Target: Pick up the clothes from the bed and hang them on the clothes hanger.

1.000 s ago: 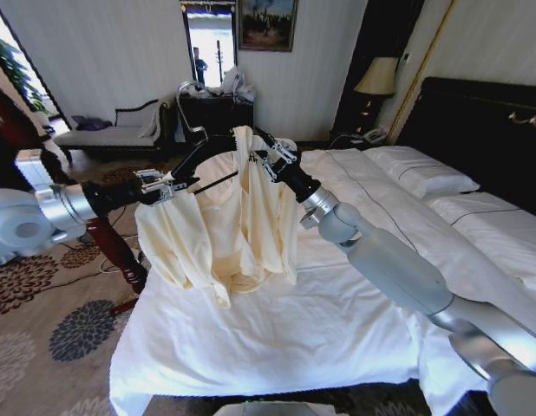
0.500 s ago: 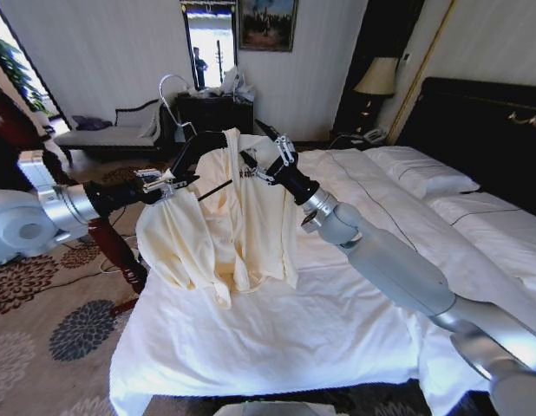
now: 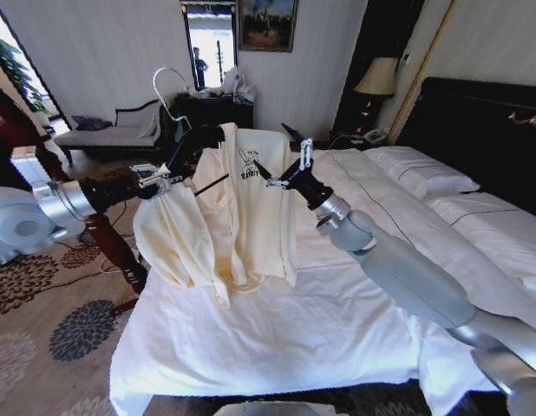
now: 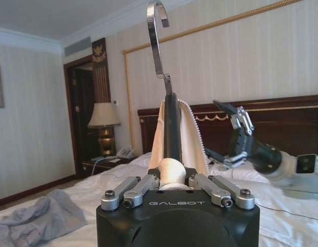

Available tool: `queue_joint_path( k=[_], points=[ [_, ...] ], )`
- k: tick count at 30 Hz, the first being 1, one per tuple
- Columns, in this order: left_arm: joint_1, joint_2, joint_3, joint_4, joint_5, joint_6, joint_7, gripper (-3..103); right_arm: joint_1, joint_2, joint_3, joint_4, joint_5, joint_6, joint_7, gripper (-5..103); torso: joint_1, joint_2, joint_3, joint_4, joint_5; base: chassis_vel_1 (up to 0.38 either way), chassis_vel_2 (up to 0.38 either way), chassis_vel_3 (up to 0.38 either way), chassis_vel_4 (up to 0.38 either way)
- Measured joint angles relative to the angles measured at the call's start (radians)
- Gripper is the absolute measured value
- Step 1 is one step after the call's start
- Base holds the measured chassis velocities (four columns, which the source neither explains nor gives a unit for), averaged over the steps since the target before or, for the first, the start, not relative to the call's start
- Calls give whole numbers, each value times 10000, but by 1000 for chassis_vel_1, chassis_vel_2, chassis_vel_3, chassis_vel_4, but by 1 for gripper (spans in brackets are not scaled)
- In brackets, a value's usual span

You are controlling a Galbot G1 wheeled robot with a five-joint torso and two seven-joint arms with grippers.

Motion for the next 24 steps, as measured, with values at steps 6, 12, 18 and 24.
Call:
queue_joint_path(
  k=[6,12,18,24],
  points=[
    [-61,76,-89,19,-156,-191,-276,19,-1572,-1303,795,1609,4495,-1729,133,100,-2,0,-1,-7,1,0,0,0,0],
    [-99,137,-114,191,-118,-415,-414,19,-3484,-1826,1927,2815,7463,-2958,1054,100,-1,1,-2,0,-3,0,0,0,0],
    [-180,569,-154,368,-247,-592,-474,19,-5917,-1526,3237,3146,9212,-3616,1852,100,-2,0,-2,-1,0,0,0,0,0],
    [-245,1189,-113,402,-420,-762,-331,19,-7372,-1144,4219,3001,9272,-3669,1945,100,-2,0,-2,1,3,0,0,0,0]
  ],
)
